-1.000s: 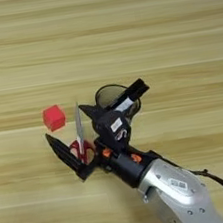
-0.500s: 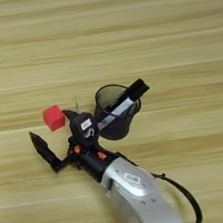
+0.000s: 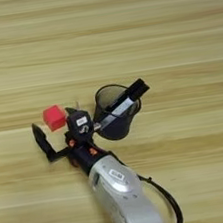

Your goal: Move the objects on the table

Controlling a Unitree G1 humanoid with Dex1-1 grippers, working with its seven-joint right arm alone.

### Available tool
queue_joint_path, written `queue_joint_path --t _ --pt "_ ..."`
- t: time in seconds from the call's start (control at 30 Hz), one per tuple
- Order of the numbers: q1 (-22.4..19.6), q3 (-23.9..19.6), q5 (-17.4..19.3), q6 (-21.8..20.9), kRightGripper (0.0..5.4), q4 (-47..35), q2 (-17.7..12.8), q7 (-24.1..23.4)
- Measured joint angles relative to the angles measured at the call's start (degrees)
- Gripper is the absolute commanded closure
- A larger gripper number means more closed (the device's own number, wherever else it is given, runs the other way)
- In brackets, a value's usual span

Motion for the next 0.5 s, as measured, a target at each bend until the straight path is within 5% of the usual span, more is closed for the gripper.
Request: queue_joint_path --t 0.5 --pt "-3.92 -2.22 -0.24 -3.98 0.04 8.93 2.42 -3.86"
